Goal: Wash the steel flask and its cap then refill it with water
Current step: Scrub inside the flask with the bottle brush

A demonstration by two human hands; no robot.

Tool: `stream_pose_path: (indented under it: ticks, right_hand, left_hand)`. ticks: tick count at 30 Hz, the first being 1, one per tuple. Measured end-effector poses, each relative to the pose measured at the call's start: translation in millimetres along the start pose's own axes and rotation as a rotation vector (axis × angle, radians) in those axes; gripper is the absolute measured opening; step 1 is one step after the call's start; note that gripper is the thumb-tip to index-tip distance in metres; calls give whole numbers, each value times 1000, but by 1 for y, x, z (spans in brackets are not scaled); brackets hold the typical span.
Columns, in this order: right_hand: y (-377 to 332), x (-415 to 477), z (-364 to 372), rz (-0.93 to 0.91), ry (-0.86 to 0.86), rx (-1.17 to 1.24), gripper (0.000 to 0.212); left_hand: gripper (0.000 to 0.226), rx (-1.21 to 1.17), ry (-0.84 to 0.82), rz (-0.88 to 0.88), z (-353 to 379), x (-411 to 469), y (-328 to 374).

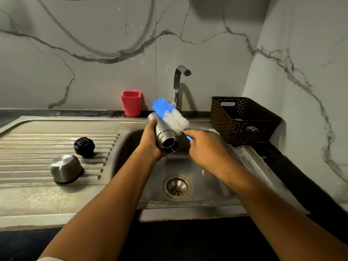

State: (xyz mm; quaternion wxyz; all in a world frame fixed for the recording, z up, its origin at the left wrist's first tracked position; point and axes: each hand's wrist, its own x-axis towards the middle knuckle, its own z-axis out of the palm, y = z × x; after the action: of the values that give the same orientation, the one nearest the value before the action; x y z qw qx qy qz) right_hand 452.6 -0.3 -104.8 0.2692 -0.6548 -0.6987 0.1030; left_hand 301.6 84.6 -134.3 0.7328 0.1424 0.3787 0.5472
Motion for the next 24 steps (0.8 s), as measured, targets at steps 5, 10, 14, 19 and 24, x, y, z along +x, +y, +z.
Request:
stream_pose_path:
  ticks: [5, 10, 14, 19, 24]
  right_hand:
    - [1, -14, -1, -36, -45, 10, 51]
    - [4, -8, 0, -32, -25, -21, 52]
    - [-4, 8, 5, 7, -27, -37, 56]
    - [4, -26, -2, -78, -26, -40, 54]
    - [-1, 10, 9, 4, -6, -132, 59]
  left_hand:
    - [52, -8, 5, 0, -8, 1, 8]
    - [50, -13, 98, 11, -9, 8, 8]
    - [55, 7, 22, -18, -4, 4, 0]
    - [46, -21, -26, 14, -12, 5, 9]
    - [50, 26, 82, -13, -4, 9, 2]
